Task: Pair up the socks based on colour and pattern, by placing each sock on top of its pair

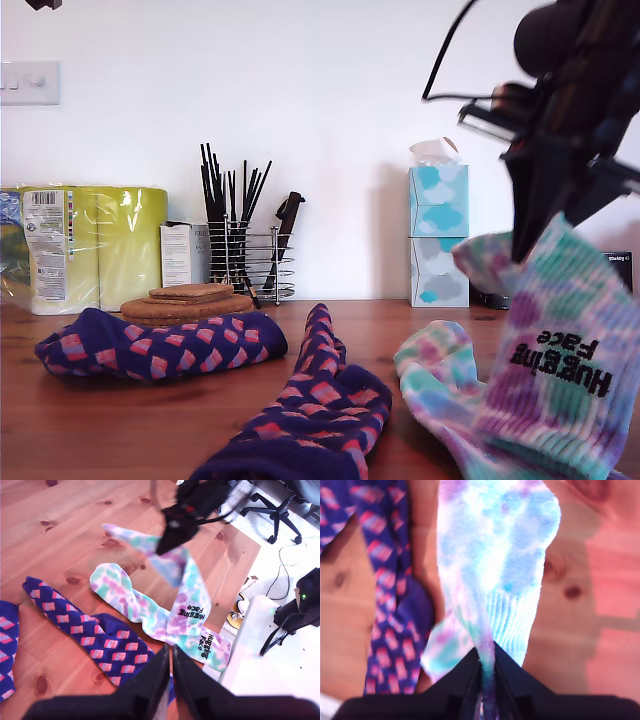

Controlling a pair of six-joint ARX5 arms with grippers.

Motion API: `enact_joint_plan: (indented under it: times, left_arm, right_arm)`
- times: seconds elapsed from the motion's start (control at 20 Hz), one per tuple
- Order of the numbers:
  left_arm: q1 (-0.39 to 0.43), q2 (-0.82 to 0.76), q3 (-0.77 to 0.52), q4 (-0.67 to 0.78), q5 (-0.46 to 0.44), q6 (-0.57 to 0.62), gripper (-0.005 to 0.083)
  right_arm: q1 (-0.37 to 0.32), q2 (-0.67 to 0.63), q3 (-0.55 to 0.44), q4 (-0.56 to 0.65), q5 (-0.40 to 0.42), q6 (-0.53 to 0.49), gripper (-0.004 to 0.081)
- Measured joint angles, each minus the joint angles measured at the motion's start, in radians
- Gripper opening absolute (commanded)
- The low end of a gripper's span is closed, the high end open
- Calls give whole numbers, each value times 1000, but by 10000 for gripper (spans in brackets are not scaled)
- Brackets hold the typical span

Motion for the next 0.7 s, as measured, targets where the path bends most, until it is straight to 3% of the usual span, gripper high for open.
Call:
enact_joint_plan:
  times: [0.4,0.6,0.7]
  left_arm:
    - [0,0,0,18,0,2,-22]
    - [0,0,0,19,0,11,-22]
    - [0,0,0,19,0,11,-22]
  right_arm:
    - [77,-293,0,-205,3,19,-13]
    - [126,-327,0,-275,31,24,-13]
    - [153,-324,0,-261,101,25,-13]
